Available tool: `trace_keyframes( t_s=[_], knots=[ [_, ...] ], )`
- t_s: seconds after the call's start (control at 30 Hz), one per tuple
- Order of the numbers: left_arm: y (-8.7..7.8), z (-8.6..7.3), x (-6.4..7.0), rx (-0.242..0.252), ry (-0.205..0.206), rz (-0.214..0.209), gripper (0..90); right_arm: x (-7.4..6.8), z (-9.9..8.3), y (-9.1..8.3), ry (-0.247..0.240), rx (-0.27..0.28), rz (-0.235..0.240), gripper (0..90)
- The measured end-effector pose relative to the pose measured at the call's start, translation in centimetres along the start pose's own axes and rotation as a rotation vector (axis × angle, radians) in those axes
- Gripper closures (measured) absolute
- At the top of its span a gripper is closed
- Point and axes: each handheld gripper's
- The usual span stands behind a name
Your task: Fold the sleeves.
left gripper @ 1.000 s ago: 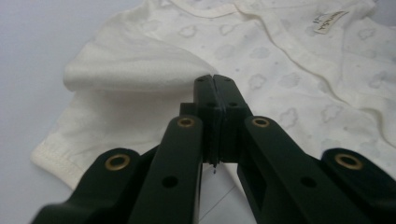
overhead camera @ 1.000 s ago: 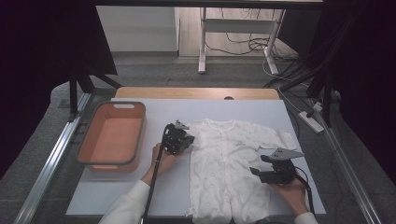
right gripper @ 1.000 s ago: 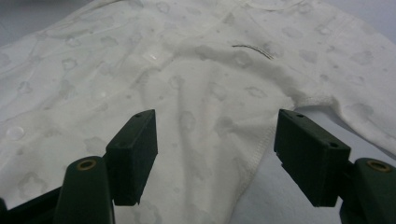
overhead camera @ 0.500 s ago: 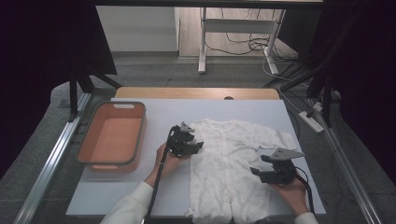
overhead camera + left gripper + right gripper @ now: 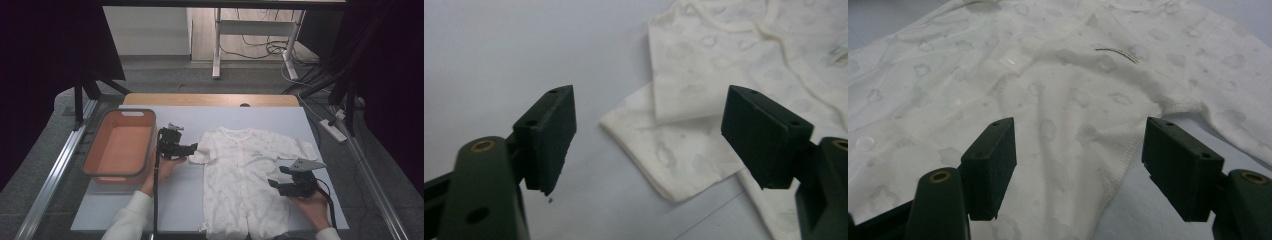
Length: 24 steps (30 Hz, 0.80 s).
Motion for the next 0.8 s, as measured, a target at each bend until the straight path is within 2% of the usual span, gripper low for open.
trace_keyframes(
  t_s=[0.17,0.4,0.53,0.7,0.73,0.8],
  knots=[
    [1.2,-0.4,0.0,-0.042,0.008,0.010,21.9,0.0,0.0,0.0,0.001,-0.003,0.000,30.0],
    [2.5,-0.9,0.4,-0.084,0.057,0.007,22.8,-0.1,0.0,0.2,-0.010,-0.013,-0.004,29.9],
    [2.8,-1.1,0.5,-0.098,0.069,0.004,25.6,0.0,0.0,0.2,-0.010,-0.019,-0.002,29.8],
    [3.3,-1.5,0.5,-0.120,0.088,-0.014,32.9,0.0,0.0,0.2,-0.010,-0.017,-0.003,29.7],
    [3.3,-1.5,0.6,-0.115,0.093,-0.005,33.5,0.0,-0.1,0.2,-0.011,-0.018,-0.003,29.7],
    [3.2,-1.6,0.6,-0.110,0.094,-0.006,41.2,0.0,-0.1,0.2,-0.013,-0.021,-0.003,29.7]
  ],
)
Point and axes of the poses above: each handheld gripper's, and its own axes: y roughly forward along the jaws, z roughly out of its top, x roughly to its right, and after that the axes turned 3 degrees about z, right-handed
